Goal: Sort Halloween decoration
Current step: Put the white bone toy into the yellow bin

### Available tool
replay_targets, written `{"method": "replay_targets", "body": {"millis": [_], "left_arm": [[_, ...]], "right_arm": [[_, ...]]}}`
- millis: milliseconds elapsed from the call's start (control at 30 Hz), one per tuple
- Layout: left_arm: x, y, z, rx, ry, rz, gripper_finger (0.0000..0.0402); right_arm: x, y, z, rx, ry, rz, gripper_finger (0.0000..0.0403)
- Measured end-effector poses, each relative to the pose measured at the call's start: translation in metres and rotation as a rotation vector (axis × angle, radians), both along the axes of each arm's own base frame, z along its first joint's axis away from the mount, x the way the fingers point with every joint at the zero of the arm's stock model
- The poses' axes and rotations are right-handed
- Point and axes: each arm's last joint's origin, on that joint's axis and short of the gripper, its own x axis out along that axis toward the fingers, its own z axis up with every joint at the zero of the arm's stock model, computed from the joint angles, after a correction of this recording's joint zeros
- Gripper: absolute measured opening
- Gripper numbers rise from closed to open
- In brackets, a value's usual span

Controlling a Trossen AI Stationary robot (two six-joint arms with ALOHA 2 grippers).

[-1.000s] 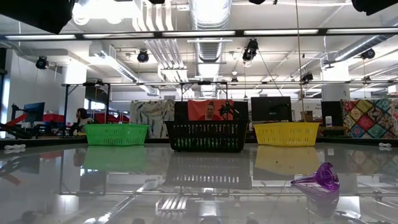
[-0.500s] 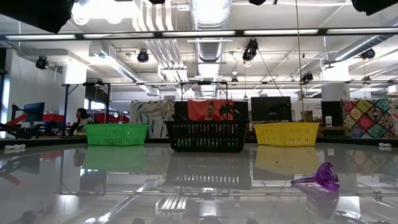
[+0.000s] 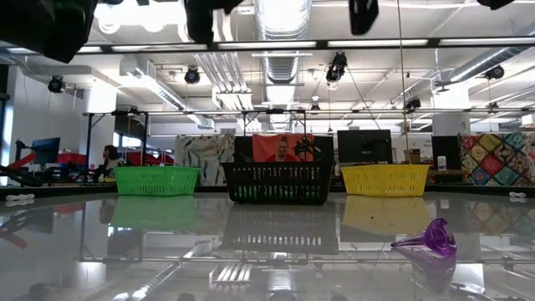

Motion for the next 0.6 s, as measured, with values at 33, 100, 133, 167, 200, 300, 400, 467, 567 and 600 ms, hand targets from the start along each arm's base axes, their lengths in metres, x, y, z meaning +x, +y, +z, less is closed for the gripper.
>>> {"method": "replay_targets", "body": {"millis": [33, 100, 133, 167, 200, 300, 400, 467, 567, 600], "left_arm": [[-0.001, 0.001, -0.002, -0.018, 0.006, 0.008, 0.0157], [-0.003, 0.003, -0.007, -0.050, 0.019, 0.016, 0.0163], [-0.004, 0.003, -0.009, -0.062, 0.023, 0.014, 0.0164], [-0.005, 0.004, -0.011, -0.076, 0.026, 0.010, 0.0164], [-0.006, 0.004, -0.012, -0.095, 0.025, 0.003, 0.0164], [-0.008, 0.005, -0.015, -0.143, 0.021, -0.015, 0.0162], [-0.010, 0.003, -0.018, -0.158, 0.029, -0.027, 0.0160], [-0.011, 0.002, -0.019, -0.155, 0.036, -0.031, 0.0159], [-0.011, 0.002, -0.019, -0.152, 0.039, -0.031, 0.0159], [-0.011, 0.002, -0.019, -0.151, 0.039, -0.031, 0.0159]], "right_arm": [[-0.001, -0.004, 0.000, -0.004, 0.024, -0.061, 0.0013], [-0.005, -0.016, -0.001, -0.018, 0.092, -0.231, 0.0013], [-0.006, -0.023, -0.004, -0.028, 0.139, -0.333, 0.0013], [-0.008, -0.031, -0.008, -0.044, 0.194, -0.440, 0.0013], [-0.011, -0.040, -0.013, -0.059, 0.255, -0.547, 0.0013], [-0.020, -0.069, -0.030, -0.024, 0.415, -0.771, 0.0013], [-0.029, -0.097, -0.042, 0.080, 0.530, -0.883, 0.0013], [-0.032, -0.112, -0.047, 0.118, 0.587, -0.913, 0.0013], [-0.032, -0.127, -0.048, 0.158, 0.616, -0.909, 0.0013], [-0.033, -0.132, -0.048, 0.169, 0.626, -0.904, 0.0013]]}}
